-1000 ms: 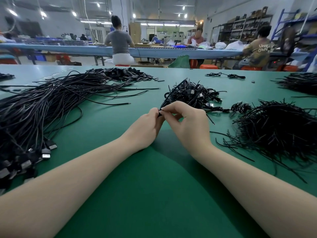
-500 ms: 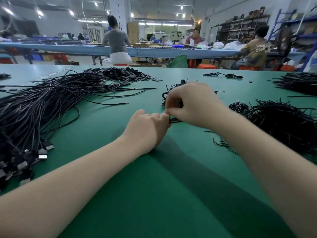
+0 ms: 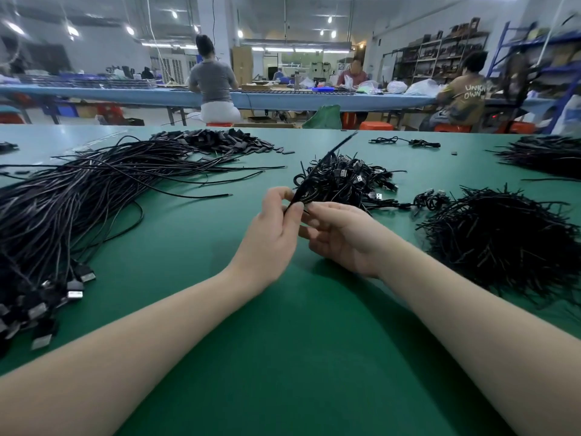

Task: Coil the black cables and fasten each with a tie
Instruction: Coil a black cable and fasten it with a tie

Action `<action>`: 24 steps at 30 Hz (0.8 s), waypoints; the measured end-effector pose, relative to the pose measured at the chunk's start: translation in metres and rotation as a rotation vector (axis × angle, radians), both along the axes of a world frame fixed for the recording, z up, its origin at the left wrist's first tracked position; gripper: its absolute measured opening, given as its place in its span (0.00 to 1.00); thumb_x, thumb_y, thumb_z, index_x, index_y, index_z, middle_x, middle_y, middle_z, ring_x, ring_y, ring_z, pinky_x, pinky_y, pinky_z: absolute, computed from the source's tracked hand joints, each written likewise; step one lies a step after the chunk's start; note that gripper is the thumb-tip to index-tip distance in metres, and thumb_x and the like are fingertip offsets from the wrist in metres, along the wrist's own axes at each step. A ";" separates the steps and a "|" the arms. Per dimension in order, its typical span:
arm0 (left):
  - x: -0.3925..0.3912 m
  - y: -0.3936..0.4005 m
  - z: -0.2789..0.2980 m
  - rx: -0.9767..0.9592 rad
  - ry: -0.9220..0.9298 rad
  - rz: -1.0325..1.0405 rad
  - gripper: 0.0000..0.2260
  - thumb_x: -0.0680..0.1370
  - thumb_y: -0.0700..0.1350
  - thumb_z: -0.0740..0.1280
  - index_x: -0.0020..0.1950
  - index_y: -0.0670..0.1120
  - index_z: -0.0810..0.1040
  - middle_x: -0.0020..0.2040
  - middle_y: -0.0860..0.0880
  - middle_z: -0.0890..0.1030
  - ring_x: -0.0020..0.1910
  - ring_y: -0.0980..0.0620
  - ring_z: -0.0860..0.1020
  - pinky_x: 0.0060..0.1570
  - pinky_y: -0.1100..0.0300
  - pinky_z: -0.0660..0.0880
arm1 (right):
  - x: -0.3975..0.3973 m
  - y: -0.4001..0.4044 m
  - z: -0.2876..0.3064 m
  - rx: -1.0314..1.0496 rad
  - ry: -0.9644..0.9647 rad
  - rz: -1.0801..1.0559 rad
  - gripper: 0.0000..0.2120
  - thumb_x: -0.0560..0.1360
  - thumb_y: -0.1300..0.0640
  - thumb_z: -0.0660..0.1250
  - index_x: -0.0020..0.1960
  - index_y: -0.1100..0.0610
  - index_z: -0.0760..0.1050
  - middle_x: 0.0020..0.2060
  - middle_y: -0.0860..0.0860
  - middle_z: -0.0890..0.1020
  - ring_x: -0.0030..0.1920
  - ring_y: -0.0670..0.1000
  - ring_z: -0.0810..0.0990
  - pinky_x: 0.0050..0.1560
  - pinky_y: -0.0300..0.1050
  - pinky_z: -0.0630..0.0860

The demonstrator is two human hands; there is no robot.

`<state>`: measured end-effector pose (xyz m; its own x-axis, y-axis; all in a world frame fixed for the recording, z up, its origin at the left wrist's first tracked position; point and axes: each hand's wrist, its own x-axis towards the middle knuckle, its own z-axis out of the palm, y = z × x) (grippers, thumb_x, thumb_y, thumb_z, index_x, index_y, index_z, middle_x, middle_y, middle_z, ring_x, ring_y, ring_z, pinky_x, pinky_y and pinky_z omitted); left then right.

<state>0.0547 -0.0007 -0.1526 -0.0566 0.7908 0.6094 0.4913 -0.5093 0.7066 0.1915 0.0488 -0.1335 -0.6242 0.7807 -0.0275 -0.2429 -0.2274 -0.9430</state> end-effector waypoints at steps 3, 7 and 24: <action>-0.006 0.010 -0.003 -0.186 -0.165 -0.068 0.04 0.84 0.45 0.55 0.50 0.53 0.64 0.31 0.57 0.73 0.30 0.58 0.68 0.37 0.61 0.67 | -0.005 0.003 -0.007 -0.020 0.013 -0.127 0.03 0.74 0.59 0.68 0.42 0.56 0.76 0.30 0.48 0.81 0.32 0.46 0.80 0.33 0.36 0.76; -0.013 0.017 -0.002 -0.316 -0.340 -0.113 0.03 0.84 0.46 0.55 0.51 0.52 0.66 0.31 0.54 0.68 0.27 0.61 0.67 0.30 0.69 0.67 | -0.006 0.004 -0.011 0.022 -0.012 -0.169 0.02 0.72 0.60 0.71 0.41 0.56 0.80 0.33 0.51 0.82 0.31 0.46 0.77 0.32 0.36 0.75; -0.026 0.012 0.012 -0.591 -0.592 -0.389 0.08 0.84 0.45 0.55 0.46 0.45 0.64 0.27 0.53 0.64 0.26 0.56 0.59 0.25 0.68 0.59 | -0.006 -0.003 -0.007 0.308 -0.185 -0.284 0.08 0.70 0.57 0.75 0.33 0.53 0.79 0.34 0.51 0.84 0.32 0.45 0.78 0.33 0.35 0.75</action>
<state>0.0290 0.0118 -0.1411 0.1050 0.9929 0.0565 -0.1634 -0.0388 0.9858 0.1852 0.0453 -0.1400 -0.3907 0.9095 0.1418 -0.0763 0.1215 -0.9897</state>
